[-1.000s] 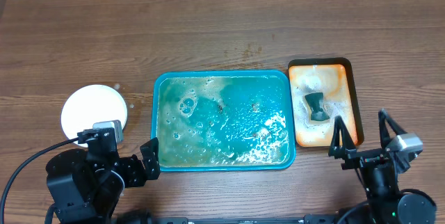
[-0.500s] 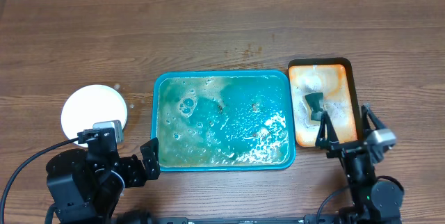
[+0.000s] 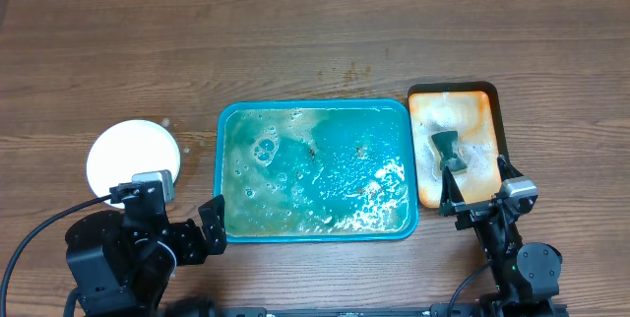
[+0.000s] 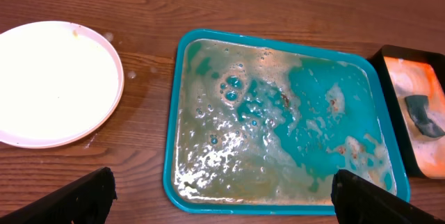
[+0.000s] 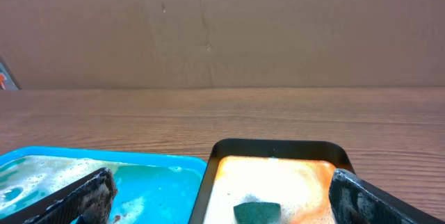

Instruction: Clean dirty plates on tray and stack at the side

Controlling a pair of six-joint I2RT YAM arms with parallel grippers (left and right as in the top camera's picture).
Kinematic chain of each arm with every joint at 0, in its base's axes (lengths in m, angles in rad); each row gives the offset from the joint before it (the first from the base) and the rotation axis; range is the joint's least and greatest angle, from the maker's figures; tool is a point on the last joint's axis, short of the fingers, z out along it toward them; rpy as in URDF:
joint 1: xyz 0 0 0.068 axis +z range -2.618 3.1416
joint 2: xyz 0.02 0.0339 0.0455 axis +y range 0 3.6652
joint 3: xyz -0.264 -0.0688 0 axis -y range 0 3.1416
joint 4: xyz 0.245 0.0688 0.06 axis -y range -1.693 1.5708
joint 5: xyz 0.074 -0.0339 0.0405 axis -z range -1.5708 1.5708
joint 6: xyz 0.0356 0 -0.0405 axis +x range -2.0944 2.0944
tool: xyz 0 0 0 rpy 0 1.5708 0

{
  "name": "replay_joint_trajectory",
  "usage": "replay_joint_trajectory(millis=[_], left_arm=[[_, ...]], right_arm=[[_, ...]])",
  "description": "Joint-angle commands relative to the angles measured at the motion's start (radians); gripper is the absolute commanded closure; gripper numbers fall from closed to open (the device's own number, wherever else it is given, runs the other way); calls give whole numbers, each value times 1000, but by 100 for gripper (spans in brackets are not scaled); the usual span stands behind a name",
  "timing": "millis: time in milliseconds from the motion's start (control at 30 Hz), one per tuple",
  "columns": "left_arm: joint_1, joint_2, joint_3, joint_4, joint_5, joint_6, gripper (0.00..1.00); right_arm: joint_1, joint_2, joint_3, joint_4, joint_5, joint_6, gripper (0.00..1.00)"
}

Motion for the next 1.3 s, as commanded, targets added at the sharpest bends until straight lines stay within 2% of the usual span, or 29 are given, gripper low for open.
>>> replay_joint_trajectory(millis=[0, 967, 1033, 1133, 1267], left_arm=[[-3, -7, -3, 0, 8, 29, 0], [-7, -13, -3, 0, 8, 29, 0], [-16, -25, -7, -4, -31, 45, 0], [-64, -60, -42, 25, -64, 45, 0], [-129, -164, -183, 148, -71, 44, 0]], right_arm=[[-6, -10, -10, 5, -9, -14, 0], [-7, -10, -10, 5, -9, -14, 0], [-6, -10, -10, 5, -9, -14, 0], [-6, -10, -10, 5, -9, -15, 0], [-7, -10, -10, 5, -9, -14, 0]])
